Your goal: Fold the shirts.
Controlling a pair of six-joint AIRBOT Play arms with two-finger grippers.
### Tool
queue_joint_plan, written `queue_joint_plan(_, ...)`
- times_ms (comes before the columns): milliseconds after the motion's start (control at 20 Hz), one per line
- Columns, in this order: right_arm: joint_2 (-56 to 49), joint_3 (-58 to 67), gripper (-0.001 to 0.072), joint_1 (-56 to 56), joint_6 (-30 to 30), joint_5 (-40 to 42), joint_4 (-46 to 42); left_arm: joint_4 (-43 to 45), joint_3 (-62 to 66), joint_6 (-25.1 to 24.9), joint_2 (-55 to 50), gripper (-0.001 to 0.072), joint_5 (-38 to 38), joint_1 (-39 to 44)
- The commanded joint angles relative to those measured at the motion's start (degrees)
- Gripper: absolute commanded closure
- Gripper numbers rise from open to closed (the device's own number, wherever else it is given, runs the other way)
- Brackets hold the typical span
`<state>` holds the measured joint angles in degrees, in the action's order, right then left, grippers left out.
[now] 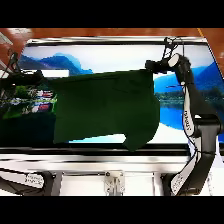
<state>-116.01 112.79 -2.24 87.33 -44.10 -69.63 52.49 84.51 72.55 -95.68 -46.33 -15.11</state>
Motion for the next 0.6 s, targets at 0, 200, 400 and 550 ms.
queue_joint_plan(0,-4.2,0.0,0.066,-0.5,0.2,5.1,0.2,-1.6,0.1,-1.4,-4.7,0.067,7.2,2.5)
queue_joint_plan(200,-3.8,0.1,0.066,-0.1,0.1,-4.1,-0.3,2.2,0.1,-1.4,-6.4,0.067,0.0,2.8)
queue_joint_plan(400,0.2,0.0,0.066,0.8,-0.6,-24.7,-7.2,5.2,0.2,-0.2,-6.0,0.067,-15.5,0.5)
queue_joint_plan(550,-0.4,0.0,0.066,1.1,0.7,-37.2,-11.9,9.6,0.2,2.1,-6.4,0.0671,-24.7,-0.2)
